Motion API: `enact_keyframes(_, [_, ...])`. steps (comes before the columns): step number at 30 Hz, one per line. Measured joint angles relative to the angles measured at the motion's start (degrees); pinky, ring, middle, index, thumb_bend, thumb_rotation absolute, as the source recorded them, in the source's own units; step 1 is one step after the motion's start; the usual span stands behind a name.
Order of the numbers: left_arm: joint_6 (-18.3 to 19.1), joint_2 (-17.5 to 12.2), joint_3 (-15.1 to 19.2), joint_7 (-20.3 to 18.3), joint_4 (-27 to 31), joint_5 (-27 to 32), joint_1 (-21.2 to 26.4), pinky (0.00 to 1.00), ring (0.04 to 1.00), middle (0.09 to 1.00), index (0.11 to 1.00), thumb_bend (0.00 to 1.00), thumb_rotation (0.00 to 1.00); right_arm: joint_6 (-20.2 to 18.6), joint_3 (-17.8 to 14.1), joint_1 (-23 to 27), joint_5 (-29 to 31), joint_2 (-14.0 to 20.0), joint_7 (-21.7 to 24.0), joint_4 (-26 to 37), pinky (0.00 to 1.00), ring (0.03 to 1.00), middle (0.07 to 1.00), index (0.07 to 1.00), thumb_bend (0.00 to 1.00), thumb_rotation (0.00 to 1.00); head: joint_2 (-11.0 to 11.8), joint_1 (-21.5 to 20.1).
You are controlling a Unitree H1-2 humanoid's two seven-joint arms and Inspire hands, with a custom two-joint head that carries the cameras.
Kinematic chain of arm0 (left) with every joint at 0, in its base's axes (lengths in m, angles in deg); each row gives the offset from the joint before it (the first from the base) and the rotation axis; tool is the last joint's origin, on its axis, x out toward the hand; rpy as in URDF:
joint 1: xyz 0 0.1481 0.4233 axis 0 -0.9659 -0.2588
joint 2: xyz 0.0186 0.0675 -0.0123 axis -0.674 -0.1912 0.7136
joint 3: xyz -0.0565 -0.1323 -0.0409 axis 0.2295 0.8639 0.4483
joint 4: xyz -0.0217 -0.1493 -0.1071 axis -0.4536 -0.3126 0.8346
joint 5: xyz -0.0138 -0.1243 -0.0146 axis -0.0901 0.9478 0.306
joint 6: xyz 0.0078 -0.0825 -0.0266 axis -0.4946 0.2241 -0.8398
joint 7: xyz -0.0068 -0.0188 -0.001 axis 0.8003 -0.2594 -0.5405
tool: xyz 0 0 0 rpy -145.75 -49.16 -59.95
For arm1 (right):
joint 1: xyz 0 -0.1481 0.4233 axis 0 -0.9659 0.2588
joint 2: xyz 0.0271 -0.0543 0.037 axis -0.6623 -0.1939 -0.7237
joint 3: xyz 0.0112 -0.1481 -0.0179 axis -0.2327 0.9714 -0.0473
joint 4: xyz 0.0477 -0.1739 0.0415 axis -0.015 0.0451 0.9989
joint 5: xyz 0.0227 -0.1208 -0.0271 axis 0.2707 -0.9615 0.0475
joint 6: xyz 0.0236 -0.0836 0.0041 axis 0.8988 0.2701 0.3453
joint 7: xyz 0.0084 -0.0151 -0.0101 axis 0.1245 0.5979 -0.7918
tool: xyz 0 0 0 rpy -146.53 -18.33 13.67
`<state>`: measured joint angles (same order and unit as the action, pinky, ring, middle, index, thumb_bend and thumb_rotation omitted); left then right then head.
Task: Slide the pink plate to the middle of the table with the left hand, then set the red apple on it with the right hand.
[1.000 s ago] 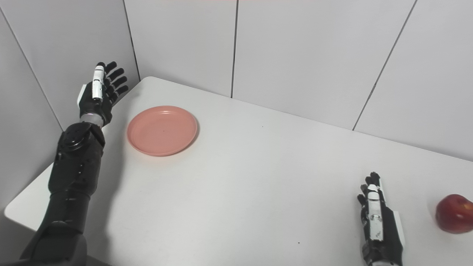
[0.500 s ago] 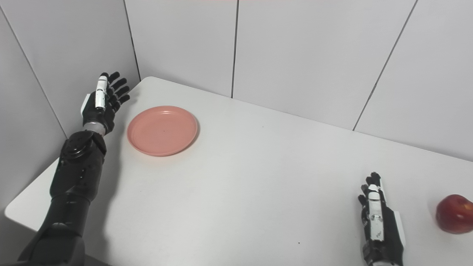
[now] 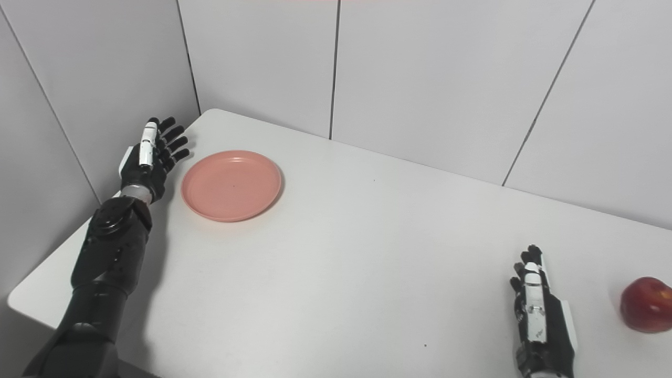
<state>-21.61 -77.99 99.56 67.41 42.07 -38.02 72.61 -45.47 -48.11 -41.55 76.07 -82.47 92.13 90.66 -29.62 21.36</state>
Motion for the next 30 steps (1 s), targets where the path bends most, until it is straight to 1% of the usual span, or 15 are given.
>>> enact_keyframes(4, [-0.5, 0.0, -0.4, -0.3, -1.5, -0.1, -0.1, 0.86, 0.863, 0.86, 0.846, 0.37, 1.0, 0.0, 0.0, 0.0, 0.0, 0.0, 0.1, 0.0, 1.0, 1.0, 1.0, 1.0, 0.13, 1.0, -0.2, 0.0])
enact_keyframes(8, [-1.3, 0.2, -0.9, -0.4, -1.5, -0.1, -0.5, 0.87, 0.867, 0.87, 0.856, 0.37, 1.0, 0.0, 0.0, 0.0, 0.0, 0.0, 0.1, 0.0, 1.0, 1.0, 1.0, 1.0, 0.13, 1.0, -0.3, 0.0])
enact_keyframes(12, [-1.5, 0.3, -1.6, -0.9, -1.5, 0.0, -1.1, 0.87, 0.857, 0.865, 0.854, 0.37, 1.0, 0.0, 0.0, 0.0, 0.0, 0.0, 0.1, 0.0, 1.0, 1.0, 1.0, 1.0, 0.13, 1.0, -0.3, -0.1])
enact_keyframes(17, [-1.7, 0.7, -1.7, -0.9, -1.4, 0.2, -1.2, 0.87, 0.856, 0.862, 0.85, 0.37, 1.0, 0.0, -0.1, 0.0, 0.0, 0.0, 0.1, 0.0, 1.0, 1.0, 1.0, 1.0, 0.13, 1.0, -0.4, 0.0])
enact_keyframes(23, [-1.8, 2.0, -2.3, -0.8, 0.3, 0.2, -2.0, 0.85, 0.849, 0.852, 0.831, 0.36, 1.0, 0.0, -0.1, 0.0, 0.1, 0.0, 0.2, 0.0, 1.0, 1.0, 1.0, 1.0, 0.13, 1.0, -0.5, -0.1])
enact_keyframes(27, [-1.8, 2.1, -2.4, -0.8, 0.4, 0.2, -2.0, 0.84, 0.838, 0.841, 0.815, 0.36, 1.0, -0.1, -0.1, 0.0, 0.0, 0.0, 0.1, 0.1, 1.0, 1.0, 1.0, 1.0, 0.13, 1.0, -0.6, -0.3])
enact_keyframes(30, [-1.7, 2.3, -2.7, -0.8, 0.7, 0.2, -2.0, 0.85, 0.851, 0.857, 0.834, 0.37, 1.0, -0.2, -0.1, -0.1, 0.0, 0.0, 0.1, 0.3, 1.0, 1.0, 1.0, 1.0, 0.13, 1.0, -0.7, -0.3])
